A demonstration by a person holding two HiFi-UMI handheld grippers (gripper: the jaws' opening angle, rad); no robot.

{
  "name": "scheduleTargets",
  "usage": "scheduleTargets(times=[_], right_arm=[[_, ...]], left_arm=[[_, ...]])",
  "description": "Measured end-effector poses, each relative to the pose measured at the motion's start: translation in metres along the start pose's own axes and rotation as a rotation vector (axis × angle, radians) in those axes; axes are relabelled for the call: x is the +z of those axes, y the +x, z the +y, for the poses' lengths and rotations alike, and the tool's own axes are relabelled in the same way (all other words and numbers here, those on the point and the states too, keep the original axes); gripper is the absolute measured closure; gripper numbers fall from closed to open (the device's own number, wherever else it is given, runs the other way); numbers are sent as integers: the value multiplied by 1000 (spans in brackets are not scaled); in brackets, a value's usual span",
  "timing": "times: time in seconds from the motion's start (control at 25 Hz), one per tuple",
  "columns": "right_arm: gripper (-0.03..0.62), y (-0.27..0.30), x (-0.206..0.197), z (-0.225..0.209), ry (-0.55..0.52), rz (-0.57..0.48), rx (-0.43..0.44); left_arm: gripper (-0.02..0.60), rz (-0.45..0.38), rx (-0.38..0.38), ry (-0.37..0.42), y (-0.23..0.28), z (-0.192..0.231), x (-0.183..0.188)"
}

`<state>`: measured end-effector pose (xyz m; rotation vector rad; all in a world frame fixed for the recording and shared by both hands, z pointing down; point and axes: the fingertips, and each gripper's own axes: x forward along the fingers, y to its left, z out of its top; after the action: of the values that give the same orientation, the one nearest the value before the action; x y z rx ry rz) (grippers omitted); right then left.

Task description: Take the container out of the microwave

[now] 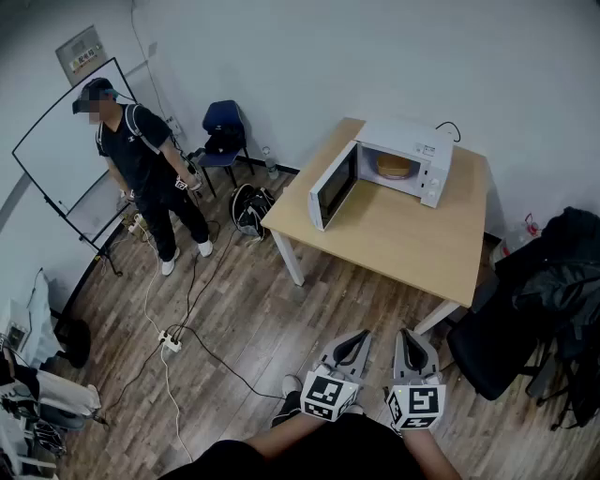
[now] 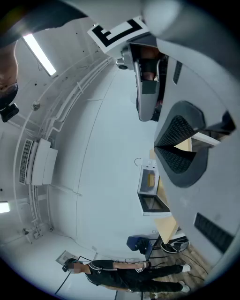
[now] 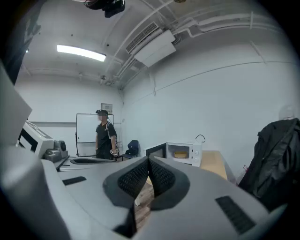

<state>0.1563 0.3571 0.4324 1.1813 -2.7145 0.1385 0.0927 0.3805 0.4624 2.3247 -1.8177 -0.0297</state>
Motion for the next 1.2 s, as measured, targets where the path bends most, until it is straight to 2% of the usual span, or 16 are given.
scheduleTargets(times=[0.08,0.16,0.32,0.44,0.64,0.88,1.08,1.2], right_arm=[[534,6,3,-4,-4,-12,-3],[534,9,4,-9,-7,-16,-5],[534,7,7,-20,-18,-29,-11],[534,3,3,-29,28,-45,-13],[534,12,-20,-30,65,23,5],[534,32,-31,-44,92,40,-36],[534,64,-34,-81,94,65,-94],[534,88,-42,-105,112,108,-143]], left_arm=[[569,2,7,70,5,1,6],[569,-6,1,108,9,0,11],[569,-21,-3,95,16,-5,15],[569,-14,16,99,18,-4,14],[569,14,38,115,19,8,10],[569,26,-2,120,48,20,5],[569,26,-73,111,98,26,3],[569,66,-115,128,129,35,1]])
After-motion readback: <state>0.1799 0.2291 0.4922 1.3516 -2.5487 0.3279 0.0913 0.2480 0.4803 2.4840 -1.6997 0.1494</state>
